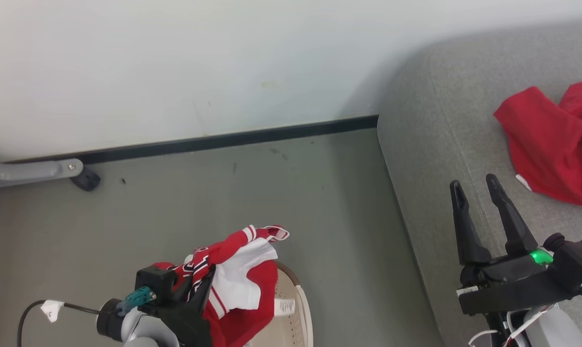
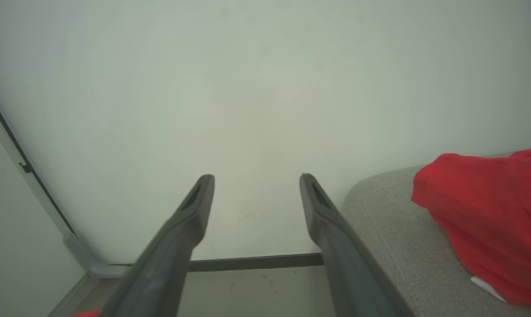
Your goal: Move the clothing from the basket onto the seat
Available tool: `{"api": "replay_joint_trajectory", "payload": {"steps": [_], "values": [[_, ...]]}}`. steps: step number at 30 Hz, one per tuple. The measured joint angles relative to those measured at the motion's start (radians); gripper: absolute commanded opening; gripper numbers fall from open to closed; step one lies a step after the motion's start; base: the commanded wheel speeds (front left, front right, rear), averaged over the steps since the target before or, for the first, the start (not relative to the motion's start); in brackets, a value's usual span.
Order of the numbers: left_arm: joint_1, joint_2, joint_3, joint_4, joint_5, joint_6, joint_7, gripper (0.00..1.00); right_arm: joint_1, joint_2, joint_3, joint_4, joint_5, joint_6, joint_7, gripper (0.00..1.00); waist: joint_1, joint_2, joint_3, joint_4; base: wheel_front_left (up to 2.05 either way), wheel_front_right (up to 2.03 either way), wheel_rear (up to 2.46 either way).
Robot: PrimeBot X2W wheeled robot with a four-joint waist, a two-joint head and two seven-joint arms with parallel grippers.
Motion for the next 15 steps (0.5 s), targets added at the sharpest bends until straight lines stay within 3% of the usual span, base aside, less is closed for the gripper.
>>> {"api": "replay_joint_trajectory", "payload": {"steps": [15], "values": [[0.035, 0.042, -0.013, -0.277, -0.012, 0.000, -0.021, 0.00, 0.059, -0.015, 0.028, 0.000, 0.026, 0.008, 0.000, 1.00, 0.0001, 0.0000, -0.126, 0.030, 0.00, 0.00, 0.00]]}}
